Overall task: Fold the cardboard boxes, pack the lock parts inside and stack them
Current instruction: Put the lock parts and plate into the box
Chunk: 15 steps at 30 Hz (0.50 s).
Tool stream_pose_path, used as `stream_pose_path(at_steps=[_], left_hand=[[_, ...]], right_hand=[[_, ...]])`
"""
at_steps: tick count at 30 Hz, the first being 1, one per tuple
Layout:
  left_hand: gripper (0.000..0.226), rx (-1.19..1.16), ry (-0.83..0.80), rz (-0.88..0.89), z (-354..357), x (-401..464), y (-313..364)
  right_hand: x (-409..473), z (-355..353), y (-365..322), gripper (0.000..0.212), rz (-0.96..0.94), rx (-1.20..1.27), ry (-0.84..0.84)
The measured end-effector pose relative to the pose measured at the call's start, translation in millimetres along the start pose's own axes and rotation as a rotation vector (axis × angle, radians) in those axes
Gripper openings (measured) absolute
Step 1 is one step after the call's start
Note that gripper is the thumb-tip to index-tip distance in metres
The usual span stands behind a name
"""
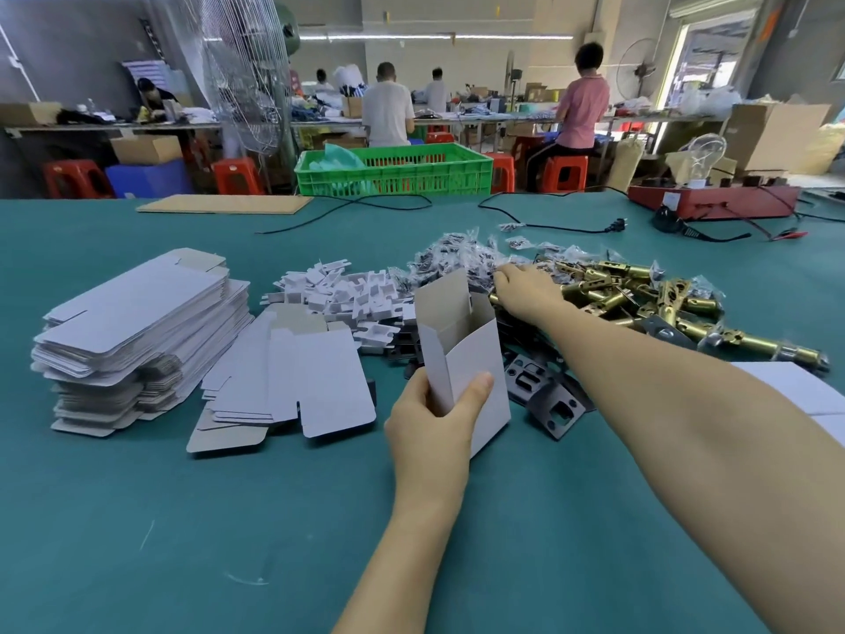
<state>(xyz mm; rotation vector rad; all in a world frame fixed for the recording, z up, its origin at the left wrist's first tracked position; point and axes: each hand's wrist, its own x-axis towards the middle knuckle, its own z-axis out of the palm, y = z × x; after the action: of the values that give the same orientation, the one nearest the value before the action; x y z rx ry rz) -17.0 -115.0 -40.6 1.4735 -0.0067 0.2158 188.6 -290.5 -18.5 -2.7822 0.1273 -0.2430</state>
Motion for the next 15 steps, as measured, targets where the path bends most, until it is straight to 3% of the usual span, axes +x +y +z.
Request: stream_pose_path(at_steps=[10, 15], left_hand=[[0.012, 0.004, -0.014, 0.012, -0.5, 1.8, -3.0], [0.013, -0.001, -0.014, 0.019, -1.4, 1.6, -4.1]], right_hand=[[11.5, -9.4, -10.9, 0.04, -0.026, -0.025, -0.121], [3.8, -9.7, -13.6, 0.032, -0.061, -0.039, 0.012]])
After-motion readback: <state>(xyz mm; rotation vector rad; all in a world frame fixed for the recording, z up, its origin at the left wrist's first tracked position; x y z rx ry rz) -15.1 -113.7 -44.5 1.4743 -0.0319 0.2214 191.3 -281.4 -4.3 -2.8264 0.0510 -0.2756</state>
